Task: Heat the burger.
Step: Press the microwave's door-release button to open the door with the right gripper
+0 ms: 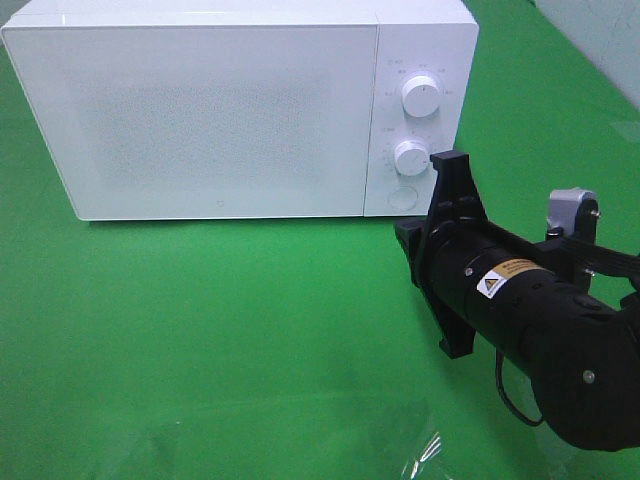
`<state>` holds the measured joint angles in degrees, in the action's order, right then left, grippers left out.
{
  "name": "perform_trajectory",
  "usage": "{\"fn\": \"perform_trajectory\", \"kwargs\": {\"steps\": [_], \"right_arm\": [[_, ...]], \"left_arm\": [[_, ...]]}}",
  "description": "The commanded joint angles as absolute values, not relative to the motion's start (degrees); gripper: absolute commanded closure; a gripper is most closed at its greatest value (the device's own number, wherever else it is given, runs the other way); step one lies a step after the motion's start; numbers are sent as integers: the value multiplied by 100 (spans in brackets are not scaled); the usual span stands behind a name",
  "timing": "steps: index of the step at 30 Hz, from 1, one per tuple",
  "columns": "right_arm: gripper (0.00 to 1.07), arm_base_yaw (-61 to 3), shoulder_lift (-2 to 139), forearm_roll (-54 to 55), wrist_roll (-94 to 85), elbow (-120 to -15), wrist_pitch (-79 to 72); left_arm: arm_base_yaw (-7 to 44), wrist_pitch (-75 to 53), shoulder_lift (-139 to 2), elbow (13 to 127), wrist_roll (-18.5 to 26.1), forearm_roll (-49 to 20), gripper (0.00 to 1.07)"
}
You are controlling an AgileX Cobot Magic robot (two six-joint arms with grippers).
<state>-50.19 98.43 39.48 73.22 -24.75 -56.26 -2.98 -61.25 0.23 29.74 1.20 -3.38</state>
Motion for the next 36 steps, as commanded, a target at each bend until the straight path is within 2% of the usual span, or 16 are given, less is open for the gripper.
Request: {"fn": "perform_trajectory", "kwargs": {"steps": [1, 22, 28, 36], "right_arm": [[107, -5013, 9843, 4011, 7345, -2510, -5581], [107, -4950, 10663, 4194, 8039, -2762, -5661], [107, -4372, 10846, 3678, 8039, -3077, -5426], [107, -3862, 10915, 3541, 7947, -3272, -5231]], "left_arm": [[-309, -6125, 120, 2956, 86, -327, 8], [-309, -6125, 120, 2956, 86, -327, 8], [-309, -6125, 120, 2956, 86, -327, 8], [-309, -6125, 120, 2956, 86, -327, 8]]}}
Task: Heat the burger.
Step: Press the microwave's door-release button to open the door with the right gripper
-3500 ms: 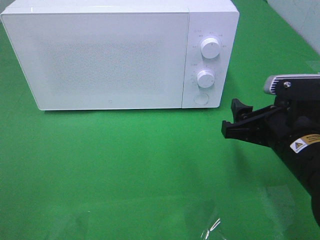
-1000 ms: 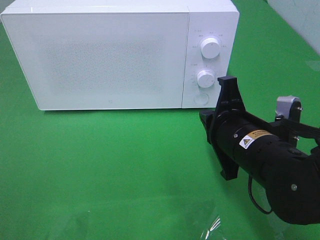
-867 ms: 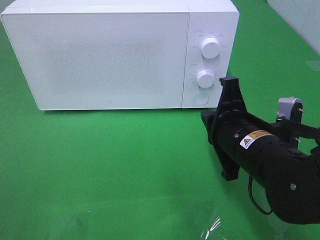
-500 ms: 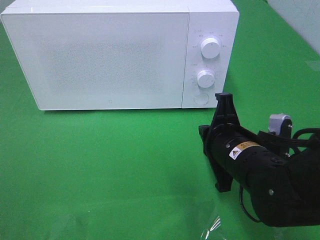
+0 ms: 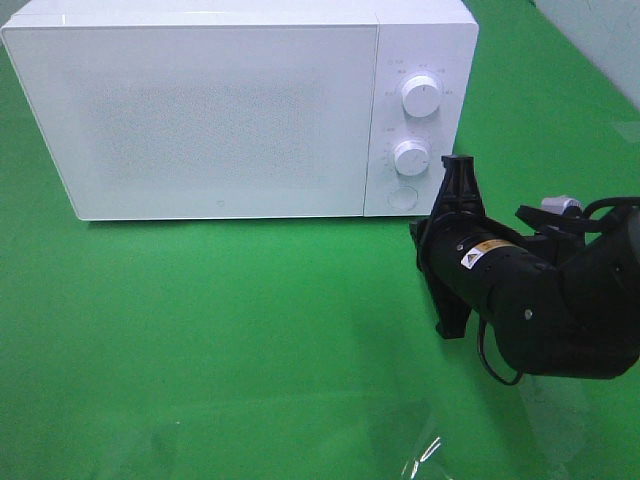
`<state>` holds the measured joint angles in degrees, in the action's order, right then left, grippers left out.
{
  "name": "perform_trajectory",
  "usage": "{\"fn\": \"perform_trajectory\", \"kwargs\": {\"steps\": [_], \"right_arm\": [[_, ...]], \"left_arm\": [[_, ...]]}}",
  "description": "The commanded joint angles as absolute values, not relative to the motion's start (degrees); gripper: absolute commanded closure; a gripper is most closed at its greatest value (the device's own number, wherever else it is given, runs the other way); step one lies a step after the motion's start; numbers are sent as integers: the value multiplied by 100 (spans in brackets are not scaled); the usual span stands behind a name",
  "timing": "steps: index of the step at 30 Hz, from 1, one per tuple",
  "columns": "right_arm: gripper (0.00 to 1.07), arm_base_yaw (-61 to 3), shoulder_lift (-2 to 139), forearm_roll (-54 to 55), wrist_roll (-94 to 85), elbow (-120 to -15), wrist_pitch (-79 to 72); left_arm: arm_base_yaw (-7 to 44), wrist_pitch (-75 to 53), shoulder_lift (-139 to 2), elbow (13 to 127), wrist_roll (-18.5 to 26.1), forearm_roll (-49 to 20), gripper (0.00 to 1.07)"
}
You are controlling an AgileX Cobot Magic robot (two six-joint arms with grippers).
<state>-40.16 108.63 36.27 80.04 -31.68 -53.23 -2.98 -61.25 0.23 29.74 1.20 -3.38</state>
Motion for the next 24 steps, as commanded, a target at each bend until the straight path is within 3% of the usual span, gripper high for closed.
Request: {"fn": "perform_trajectory", "kwargs": {"steps": [1, 24], "right_arm": [[107, -3862, 10915, 3541, 7947, -3272, -5231], [107, -3398, 11946, 2916, 8359, -4383, -5168]], "left_arm": [[-309, -6125, 120, 2956, 86, -327, 8], [-309, -6125, 120, 2956, 86, -327, 8]]}}
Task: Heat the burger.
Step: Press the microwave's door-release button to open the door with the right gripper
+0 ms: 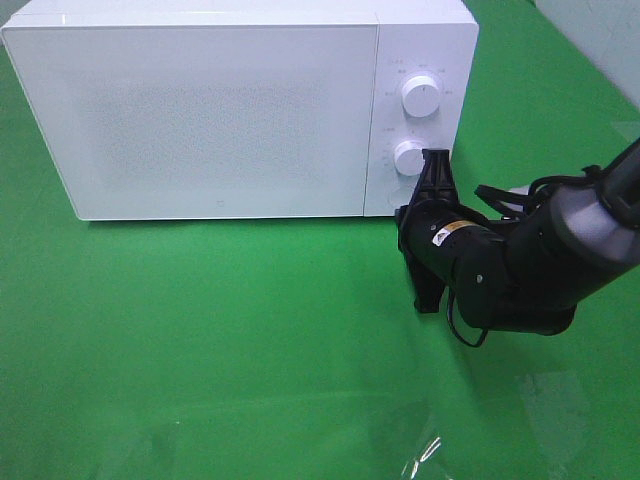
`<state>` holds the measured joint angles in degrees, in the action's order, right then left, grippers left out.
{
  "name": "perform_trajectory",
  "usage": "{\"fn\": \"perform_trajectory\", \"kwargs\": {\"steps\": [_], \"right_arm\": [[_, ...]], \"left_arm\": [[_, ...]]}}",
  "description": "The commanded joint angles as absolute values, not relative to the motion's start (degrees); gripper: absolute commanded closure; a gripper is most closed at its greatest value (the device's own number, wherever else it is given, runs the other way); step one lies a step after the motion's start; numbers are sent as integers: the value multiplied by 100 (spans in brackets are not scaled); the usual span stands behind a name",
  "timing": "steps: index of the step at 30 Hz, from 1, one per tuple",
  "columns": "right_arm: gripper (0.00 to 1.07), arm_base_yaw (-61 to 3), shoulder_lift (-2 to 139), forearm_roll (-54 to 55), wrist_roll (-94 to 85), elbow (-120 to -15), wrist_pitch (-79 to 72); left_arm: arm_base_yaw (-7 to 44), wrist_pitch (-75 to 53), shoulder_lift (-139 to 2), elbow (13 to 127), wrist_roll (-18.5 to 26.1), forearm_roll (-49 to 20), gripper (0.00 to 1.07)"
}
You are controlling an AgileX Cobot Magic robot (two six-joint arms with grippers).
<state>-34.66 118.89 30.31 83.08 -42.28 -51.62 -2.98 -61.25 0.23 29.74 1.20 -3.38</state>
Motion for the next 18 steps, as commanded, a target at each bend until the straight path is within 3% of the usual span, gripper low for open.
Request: {"fn": "perform_trajectory", "kwargs": {"steps": [1, 18], "right_arm": [[107, -3398, 11946, 2916, 8359, -4383, -5168], [107, -3146, 12324, 3048, 8188, -4853, -5105]], "left_arm": [[-309, -6125, 120, 2956, 86, -327, 8], [-309, -6125, 120, 2956, 86, -327, 8]]}}
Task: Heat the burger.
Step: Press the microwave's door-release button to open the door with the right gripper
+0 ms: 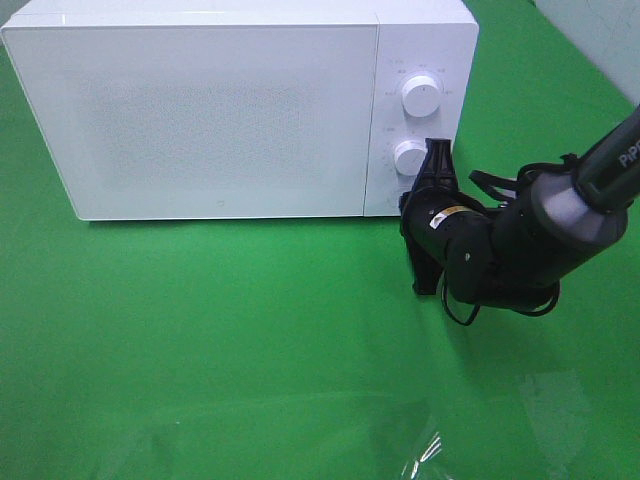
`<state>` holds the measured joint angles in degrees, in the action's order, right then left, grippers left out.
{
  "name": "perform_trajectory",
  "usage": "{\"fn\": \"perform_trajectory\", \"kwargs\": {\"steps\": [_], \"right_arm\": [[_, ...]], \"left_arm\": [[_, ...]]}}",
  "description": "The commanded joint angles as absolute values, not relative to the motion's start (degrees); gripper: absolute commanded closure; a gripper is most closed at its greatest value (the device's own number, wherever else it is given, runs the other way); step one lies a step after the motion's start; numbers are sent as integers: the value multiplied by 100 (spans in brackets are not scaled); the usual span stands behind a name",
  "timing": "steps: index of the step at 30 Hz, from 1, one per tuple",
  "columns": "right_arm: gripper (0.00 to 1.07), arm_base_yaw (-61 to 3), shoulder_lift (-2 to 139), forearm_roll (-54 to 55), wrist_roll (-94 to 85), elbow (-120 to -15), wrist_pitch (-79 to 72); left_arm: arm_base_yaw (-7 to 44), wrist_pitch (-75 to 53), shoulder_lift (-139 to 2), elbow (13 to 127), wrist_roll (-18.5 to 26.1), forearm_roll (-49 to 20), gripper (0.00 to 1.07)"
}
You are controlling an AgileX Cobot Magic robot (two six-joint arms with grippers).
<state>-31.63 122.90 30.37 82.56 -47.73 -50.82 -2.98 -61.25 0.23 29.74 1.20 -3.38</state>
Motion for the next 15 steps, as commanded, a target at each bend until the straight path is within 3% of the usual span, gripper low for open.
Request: {"fn": "perform_trajectory", "kwargs": {"steps": [1, 15], "right_arm": [[107, -3146, 12353, 3071, 8193, -4893, -5157], [107, -3146, 12359, 3375, 7935, -5076, -5695]], "left_arm": [[-309, -6125, 120, 2956, 86, -327, 8], [-309, -6125, 120, 2956, 86, -327, 8]]}}
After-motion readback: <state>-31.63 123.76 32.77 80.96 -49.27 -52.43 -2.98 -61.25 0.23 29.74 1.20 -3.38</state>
